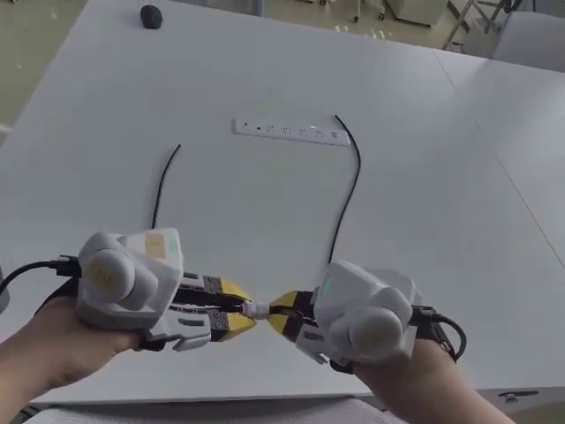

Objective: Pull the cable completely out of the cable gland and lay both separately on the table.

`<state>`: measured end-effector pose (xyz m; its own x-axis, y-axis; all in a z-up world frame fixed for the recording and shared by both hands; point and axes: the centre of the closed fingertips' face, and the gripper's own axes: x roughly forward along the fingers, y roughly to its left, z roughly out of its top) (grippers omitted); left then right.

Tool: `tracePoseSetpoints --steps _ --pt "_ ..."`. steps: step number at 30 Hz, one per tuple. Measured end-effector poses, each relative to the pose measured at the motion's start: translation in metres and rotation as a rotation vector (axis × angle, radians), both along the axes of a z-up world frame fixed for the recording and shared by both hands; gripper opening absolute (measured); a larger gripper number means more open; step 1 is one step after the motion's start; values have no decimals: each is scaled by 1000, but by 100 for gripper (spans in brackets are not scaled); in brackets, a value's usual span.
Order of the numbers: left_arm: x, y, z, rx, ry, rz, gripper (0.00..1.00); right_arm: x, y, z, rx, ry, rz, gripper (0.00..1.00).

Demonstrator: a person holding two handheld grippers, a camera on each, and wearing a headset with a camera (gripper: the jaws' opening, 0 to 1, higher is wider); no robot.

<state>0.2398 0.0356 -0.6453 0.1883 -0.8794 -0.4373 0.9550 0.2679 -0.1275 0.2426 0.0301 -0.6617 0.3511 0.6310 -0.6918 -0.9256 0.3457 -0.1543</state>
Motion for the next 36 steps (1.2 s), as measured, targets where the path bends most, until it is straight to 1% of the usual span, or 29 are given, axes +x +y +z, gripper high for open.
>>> tracePoseSetpoints --steps 6,12,15,22,29,36 --pt "-1 1 0 1 -2 6 15 0 -1 -2 2 11 -10 0" --pt "-1 2 0 -10 4 22 15 1 -7 -6 3 24 -32 0" --pt "0 3 0 -9 5 24 15 3 -10 -8 -3 28 -42 0" --pt "1 2 -1 -6 -1 20 15 6 -16 -14 4 51 -78 0" --pt "1 2 -1 -6 -2 19 15 8 -23 -20 -2 71 -125 0" --pt "-1 0 -1 -8 2 15 15 12 -33 -27 -33 79 -156 0"
